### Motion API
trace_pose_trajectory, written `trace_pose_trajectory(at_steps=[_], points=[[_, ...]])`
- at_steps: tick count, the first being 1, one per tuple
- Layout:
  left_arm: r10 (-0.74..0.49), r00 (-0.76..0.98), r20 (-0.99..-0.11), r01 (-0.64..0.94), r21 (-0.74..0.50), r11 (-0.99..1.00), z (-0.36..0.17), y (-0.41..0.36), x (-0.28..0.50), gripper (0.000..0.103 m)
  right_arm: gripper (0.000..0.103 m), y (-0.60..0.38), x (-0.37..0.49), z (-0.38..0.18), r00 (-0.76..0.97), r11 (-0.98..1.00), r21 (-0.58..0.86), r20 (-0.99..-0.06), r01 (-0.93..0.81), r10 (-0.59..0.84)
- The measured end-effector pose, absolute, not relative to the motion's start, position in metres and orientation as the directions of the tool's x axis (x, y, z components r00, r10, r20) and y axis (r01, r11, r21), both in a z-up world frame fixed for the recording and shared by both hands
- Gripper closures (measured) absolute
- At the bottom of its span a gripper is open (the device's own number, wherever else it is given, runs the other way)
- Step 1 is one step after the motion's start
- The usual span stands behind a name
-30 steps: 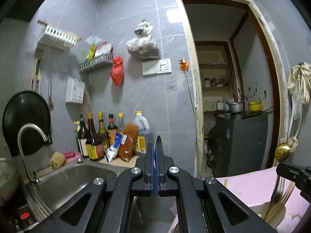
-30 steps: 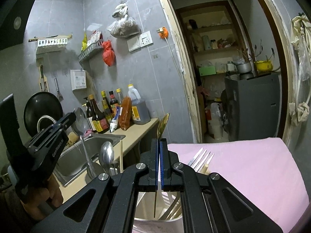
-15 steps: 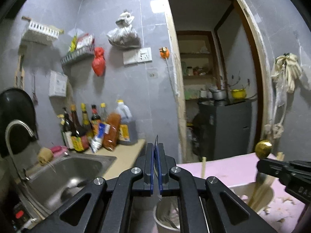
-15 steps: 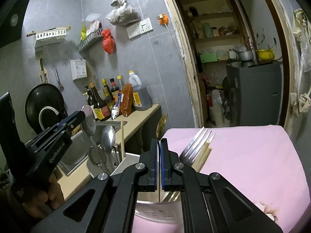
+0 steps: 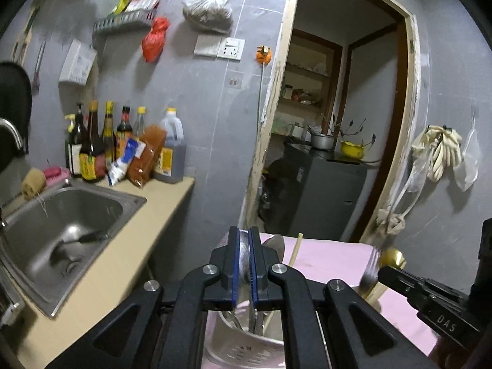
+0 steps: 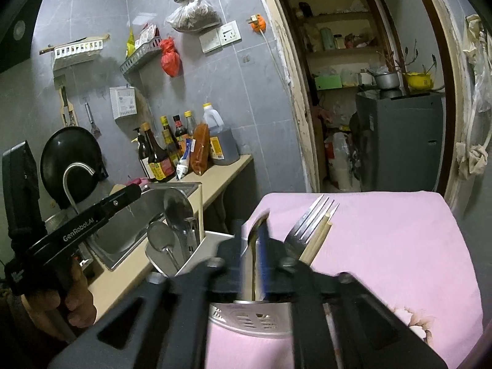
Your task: Organize utensils
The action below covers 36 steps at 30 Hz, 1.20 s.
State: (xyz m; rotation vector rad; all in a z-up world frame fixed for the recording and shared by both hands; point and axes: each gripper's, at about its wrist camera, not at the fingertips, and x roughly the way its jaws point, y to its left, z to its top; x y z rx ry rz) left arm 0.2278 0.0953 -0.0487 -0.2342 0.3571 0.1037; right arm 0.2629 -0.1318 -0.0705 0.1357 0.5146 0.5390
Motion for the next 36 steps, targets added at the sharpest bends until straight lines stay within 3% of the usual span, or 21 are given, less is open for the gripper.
trace_pose_trajectory(at_steps=[1, 2, 10, 14, 20, 27, 36], points=[[0.056, 0.929, -0.366, -0.141, -0.211, 0.967, -0.049, 0.095, 0.228, 0.097, 0.064, -0.132, 0.261, -0.069, 0.737, 0.852, 0.262, -0.428, -0.453, 0.524], [0.051, 0.927, -0.371, -0.138, -0.213, 0.967, -0.049, 0.095, 0.228, 0.097, 0.061, -0.134, 0.26, -0.068, 0.739, 0.851, 0.266, -0.421, -0.453, 0.525], [0.045, 0.92, -0.389, -0.139, -0.216, 0.966, -0.043, 0.091, 0.217, 0.096, 0.061, -0.14, 0.244, -0.046, 0.775, 0.868, 0.247, -0.392, -0.43, 0.495], [0.03, 0.92, -0.392, -0.126, -0.223, 0.967, -0.037, 0.088, 0.211, 0.079, 0.053, -0.149, 0.234, -0.032, 0.802, 0.883, 0.234, -0.372, -0.406, 0.467], [0.008, 0.927, -0.375, -0.101, -0.231, 0.968, -0.024, 0.078, 0.199, 0.061, 0.052, -0.168, 0.221, -0.021, 0.827, 0.907, 0.228, -0.376, -0.355, 0.418], [-0.011, 0.919, -0.394, -0.086, -0.227, 0.97, -0.017, 0.065, 0.186, 0.049, 0.042, -0.193, 0.206, -0.017, 0.838, 0.926, 0.218, -0.397, -0.308, 0.373], [-0.032, 0.901, -0.432, -0.072, -0.222, 0.972, -0.015, 0.044, 0.158, 0.014, 0.024, -0.226, 0.181, -0.005, 0.858, 0.944, 0.197, -0.398, -0.266, 0.325]])
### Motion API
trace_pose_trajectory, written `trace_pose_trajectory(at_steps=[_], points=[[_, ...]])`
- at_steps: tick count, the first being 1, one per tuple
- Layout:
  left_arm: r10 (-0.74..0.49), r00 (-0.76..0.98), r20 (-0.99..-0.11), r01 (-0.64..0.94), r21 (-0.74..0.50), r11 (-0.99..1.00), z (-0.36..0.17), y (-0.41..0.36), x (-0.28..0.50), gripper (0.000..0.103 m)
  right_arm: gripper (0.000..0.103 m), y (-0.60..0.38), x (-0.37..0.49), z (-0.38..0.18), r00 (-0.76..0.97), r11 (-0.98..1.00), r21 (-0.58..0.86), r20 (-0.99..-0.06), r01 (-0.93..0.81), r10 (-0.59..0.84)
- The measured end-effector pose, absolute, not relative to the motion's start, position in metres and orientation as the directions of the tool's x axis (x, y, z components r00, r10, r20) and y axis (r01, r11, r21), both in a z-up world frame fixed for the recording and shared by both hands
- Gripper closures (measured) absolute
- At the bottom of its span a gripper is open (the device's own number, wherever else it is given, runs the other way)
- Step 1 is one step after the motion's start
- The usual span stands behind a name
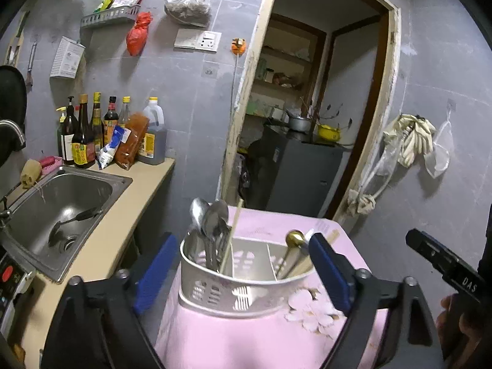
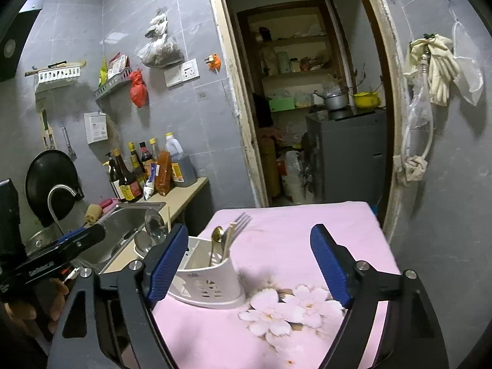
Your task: Organize utensils
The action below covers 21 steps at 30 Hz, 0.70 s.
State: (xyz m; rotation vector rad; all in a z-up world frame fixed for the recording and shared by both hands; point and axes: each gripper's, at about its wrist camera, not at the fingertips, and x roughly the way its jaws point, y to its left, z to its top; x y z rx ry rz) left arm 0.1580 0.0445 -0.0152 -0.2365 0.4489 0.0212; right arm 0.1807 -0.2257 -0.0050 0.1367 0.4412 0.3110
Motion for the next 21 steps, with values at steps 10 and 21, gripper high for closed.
trace_pose_trajectory(at_steps=[10, 21], points=[[-0.004, 0.904, -0.427, -0.098, -0.216, 0.972, -0.003, 0.024, 0.12, 0.003, 0.001, -0.255, 0.145, 0.003, 0.87, 0.957, 0.162, -0.4, -0.243, 0.288], [0.032, 0.909, -0.415, -0.115, -0.178, 0.977, 0.004, -0.003, 0.074, 0.001, 0.001, -0.29, 0.089, 0.01, 0.879, 0.964, 0.166, -0.401, -0.208, 0.259]])
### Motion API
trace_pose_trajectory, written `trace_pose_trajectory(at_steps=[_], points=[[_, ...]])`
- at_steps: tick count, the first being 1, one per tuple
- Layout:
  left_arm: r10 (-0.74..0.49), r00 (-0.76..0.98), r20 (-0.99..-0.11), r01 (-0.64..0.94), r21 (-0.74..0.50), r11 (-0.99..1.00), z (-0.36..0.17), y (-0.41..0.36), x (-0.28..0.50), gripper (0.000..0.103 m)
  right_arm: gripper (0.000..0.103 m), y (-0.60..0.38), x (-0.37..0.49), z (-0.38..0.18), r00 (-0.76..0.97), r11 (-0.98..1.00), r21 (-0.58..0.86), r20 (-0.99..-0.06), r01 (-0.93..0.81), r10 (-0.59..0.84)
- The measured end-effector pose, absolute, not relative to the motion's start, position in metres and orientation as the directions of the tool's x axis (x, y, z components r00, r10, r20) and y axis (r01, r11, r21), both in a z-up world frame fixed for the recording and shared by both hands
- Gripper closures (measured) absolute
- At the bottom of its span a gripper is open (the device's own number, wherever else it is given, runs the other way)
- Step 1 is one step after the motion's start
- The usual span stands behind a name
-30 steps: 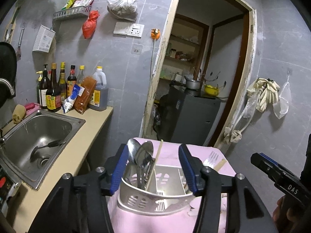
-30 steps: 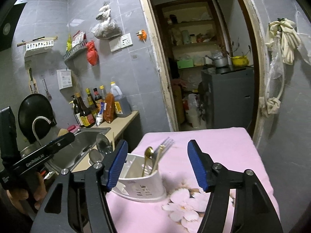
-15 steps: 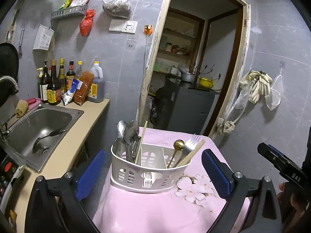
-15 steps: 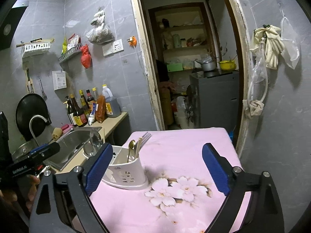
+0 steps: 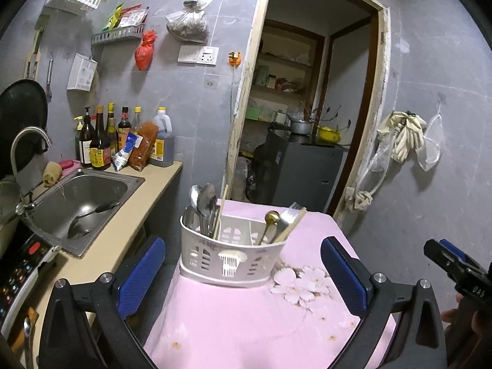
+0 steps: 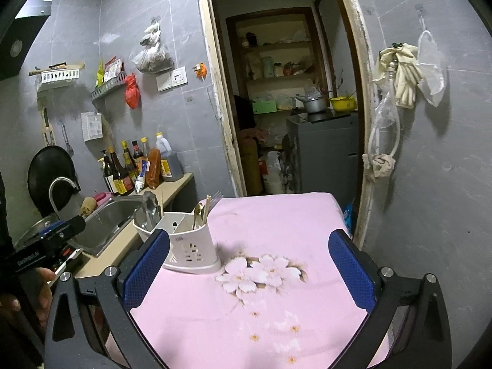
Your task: Organize utensils
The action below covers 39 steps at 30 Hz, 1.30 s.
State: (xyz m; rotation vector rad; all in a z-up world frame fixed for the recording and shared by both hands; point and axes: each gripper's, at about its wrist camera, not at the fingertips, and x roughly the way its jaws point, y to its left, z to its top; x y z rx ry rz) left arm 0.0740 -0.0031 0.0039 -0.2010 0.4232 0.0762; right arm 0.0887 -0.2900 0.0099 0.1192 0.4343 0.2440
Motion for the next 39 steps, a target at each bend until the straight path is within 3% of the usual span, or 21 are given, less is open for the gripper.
trace_pose_trajectory(at_steps=[20, 39], points=[[0.025, 0.914, -0.405, -0.095, -0.153, 0.984, 0.006, -0.039, -0.017, 0.001, 0.001, -0.325, -0.001, 0.018, 0.89, 0.963, 0.146, -0.369, -0.228, 0.267], [0.045, 0.917, -0.397, -0.113, -0.15, 0.982, 0.008, -0.036, -0.03, 0.001, 0.001, -0.329, -0.012, 0.023, 0.89, 0.961, 0.147, -0.365, -0.233, 0.272]])
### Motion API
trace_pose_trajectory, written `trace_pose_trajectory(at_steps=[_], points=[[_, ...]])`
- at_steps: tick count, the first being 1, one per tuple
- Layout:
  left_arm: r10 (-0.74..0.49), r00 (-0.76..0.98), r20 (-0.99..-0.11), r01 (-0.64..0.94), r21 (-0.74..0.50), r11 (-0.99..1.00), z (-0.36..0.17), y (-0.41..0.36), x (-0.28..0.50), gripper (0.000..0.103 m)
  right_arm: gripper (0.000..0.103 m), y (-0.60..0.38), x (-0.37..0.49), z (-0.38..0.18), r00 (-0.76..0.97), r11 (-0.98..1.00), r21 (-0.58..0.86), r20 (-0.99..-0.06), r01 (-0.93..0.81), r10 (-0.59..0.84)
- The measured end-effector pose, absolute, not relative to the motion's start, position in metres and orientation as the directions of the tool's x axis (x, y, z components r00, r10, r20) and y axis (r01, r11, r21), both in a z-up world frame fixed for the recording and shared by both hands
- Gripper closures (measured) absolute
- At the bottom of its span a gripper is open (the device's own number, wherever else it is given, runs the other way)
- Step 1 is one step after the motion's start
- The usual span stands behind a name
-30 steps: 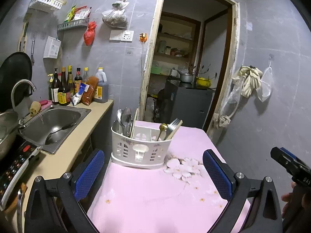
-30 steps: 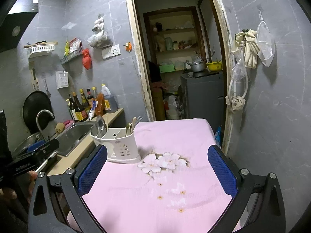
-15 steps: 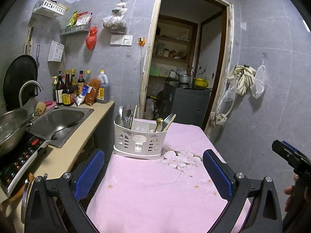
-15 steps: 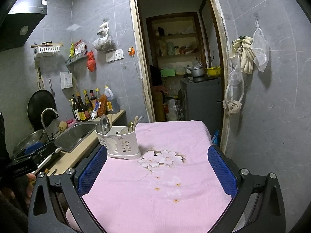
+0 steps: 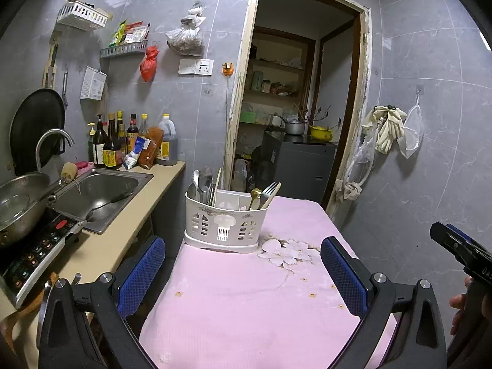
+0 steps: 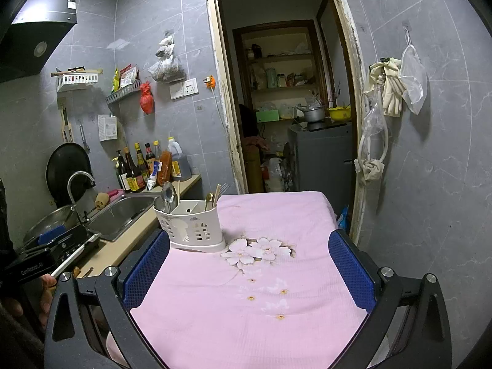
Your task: Organize utensils
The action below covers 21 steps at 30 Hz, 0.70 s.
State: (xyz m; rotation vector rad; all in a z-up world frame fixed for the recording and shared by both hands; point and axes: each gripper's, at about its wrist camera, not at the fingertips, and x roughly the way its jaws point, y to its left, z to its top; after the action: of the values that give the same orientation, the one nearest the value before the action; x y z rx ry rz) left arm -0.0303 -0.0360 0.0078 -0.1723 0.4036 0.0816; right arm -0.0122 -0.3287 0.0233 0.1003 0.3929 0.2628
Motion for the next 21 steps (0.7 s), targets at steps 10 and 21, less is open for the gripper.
trace_pose_trajectory(at_steps=[10, 21], points=[[0.051, 0.915, -0.4, -0.12, -0.148, 0.982, 0.012, -0.032, -0.034, 0.001, 0.001, -0.324, -0.011, 0.027, 0.884, 0.959, 0.148, -0.374, -0.243, 0.282], [0.056, 0.916, -0.398, -0.125, -0.149, 0.981, 0.014, -0.027, -0.036, 0.001, 0.001, -0.321, -0.01, 0.028, 0.883, 0.959, 0.148, -0.376, -0.242, 0.28]])
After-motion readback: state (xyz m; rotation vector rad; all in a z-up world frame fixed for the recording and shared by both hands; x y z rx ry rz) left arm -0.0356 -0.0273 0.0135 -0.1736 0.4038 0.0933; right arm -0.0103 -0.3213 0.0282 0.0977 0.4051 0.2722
